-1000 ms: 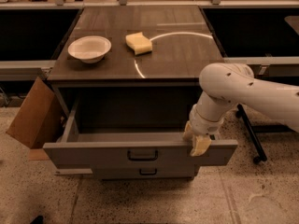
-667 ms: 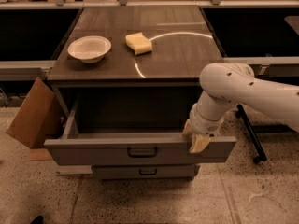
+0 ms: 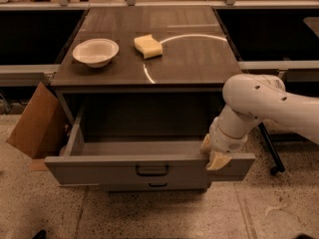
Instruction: Open top drawer
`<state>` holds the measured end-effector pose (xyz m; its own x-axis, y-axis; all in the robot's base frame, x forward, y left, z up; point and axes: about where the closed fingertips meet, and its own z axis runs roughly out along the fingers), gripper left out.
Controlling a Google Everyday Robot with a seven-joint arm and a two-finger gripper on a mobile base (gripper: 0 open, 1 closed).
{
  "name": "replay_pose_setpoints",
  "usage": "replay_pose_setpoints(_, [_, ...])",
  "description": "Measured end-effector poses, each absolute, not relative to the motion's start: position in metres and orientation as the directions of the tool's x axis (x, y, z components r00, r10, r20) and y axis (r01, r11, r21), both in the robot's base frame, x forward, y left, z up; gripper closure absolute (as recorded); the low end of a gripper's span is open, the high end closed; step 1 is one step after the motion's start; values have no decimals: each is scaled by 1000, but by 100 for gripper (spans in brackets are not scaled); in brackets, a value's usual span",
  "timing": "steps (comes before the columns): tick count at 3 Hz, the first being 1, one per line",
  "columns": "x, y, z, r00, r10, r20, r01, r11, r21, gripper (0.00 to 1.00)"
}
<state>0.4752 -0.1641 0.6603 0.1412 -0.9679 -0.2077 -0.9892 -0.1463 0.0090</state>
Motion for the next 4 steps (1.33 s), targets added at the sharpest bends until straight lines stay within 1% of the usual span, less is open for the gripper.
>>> replay_pose_setpoints(1, [475, -164, 660, 142, -968, -208, -989, -148, 11, 84])
replay_pose_setpoints(4, [476, -166, 665, 165, -964, -208, -986, -168, 1, 15])
